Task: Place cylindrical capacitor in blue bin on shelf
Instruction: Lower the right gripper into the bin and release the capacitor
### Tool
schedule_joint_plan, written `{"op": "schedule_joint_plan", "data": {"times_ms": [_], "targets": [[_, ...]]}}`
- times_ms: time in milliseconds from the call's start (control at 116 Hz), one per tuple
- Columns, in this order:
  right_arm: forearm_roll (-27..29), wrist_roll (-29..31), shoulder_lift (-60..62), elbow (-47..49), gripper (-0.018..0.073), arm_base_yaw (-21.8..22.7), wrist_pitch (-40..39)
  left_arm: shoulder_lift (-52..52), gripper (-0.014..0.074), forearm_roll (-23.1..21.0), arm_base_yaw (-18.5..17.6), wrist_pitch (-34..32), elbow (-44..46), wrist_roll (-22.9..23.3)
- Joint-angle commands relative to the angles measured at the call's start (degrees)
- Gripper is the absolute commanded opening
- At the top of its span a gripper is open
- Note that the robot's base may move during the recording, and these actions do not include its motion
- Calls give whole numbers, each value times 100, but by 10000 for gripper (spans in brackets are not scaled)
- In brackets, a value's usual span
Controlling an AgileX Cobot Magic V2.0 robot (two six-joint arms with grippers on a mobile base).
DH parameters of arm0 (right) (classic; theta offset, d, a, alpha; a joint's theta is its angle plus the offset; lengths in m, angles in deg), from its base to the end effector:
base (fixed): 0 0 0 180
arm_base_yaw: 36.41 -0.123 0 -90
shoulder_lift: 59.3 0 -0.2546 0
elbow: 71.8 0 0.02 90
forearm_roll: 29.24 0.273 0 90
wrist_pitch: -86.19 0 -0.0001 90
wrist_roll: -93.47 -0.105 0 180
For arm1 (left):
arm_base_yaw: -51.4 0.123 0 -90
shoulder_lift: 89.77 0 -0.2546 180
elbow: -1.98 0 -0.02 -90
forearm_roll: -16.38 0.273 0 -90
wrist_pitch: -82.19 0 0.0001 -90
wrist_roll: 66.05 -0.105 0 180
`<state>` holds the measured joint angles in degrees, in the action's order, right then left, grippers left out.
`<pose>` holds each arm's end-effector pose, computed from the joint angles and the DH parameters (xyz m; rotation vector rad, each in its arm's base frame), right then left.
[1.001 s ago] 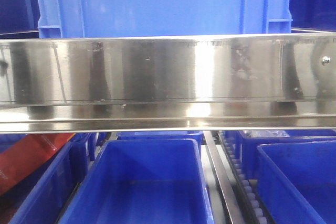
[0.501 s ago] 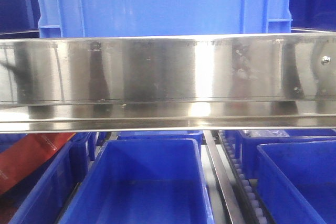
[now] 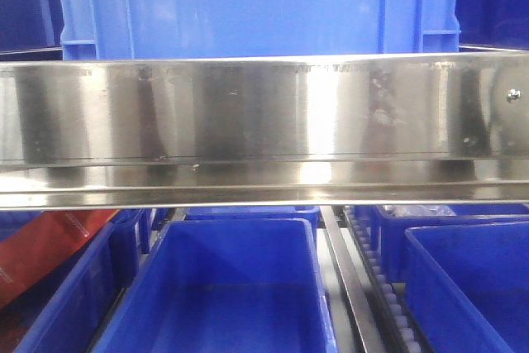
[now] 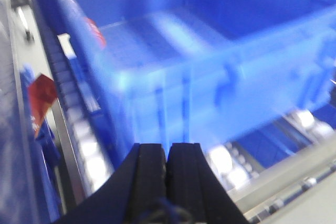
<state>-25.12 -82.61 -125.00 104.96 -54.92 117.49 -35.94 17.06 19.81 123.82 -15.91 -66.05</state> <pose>0.2321 0.0818 0.4532 -0.3154 1.7270 0.2635 0.1700 -0.1036 0.3914 0.5464 1.9182 -0.3438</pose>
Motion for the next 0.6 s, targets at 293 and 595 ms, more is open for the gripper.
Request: {"op": "schedule_joint_plan", "data": {"times_ms": [293,595], "targets": [[-33,3,-2423,2539,-162,-1179,820,-1401,-111,-2,-11,-222,-734,61],[-5,3,-4247,3513,-162,-1259,1517,-1425,-111,-26,-11,-222,-734,61]]}}
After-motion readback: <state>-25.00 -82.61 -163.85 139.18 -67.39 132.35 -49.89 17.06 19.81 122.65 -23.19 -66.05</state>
